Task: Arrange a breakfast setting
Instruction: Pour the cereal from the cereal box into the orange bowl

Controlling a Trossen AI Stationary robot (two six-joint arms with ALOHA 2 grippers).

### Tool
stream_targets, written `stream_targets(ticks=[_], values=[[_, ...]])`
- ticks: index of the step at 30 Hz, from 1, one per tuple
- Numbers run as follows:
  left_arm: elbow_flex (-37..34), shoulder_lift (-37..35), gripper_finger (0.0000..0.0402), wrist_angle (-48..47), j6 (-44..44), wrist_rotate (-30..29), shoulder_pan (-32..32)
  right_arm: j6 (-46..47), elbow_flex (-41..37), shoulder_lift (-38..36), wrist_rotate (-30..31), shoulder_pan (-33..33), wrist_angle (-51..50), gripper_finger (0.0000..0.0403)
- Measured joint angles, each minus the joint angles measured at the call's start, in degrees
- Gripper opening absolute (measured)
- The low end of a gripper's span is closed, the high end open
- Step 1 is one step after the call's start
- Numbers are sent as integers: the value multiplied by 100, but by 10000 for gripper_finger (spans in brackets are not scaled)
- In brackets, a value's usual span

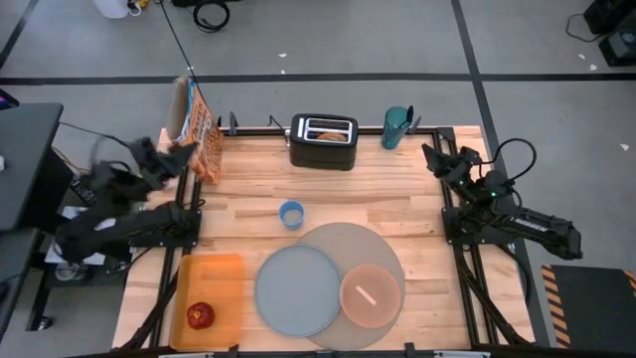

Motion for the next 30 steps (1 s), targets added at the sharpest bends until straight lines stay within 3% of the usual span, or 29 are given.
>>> stream_targets(ticks=[7, 10, 17, 23, 27, 30], values=[[2726, 1336, 98, -3956, 772, -401, 0, -432, 0, 0, 220, -2, -1, 33], [3527, 1832, 104, -5652, 707, -443, 0, -748, 0, 0, 421, -2, 0, 37], [5070, 2825, 158, -8406, 97, -151, 0, -928, 0, 0, 484, -2, -35, 39], [5153, 3251, 203, -8623, -333, -557, 7, -942, 0, 0, 405, -2, -30, 39], [4482, 3224, 214, -8628, -702, -659, 7, -925, 0, 0, 285, -2, 50, 39], [3799, 2933, 214, -8507, -853, -356, 2, -925, 0, 0, 203, -2, 70, 39]])
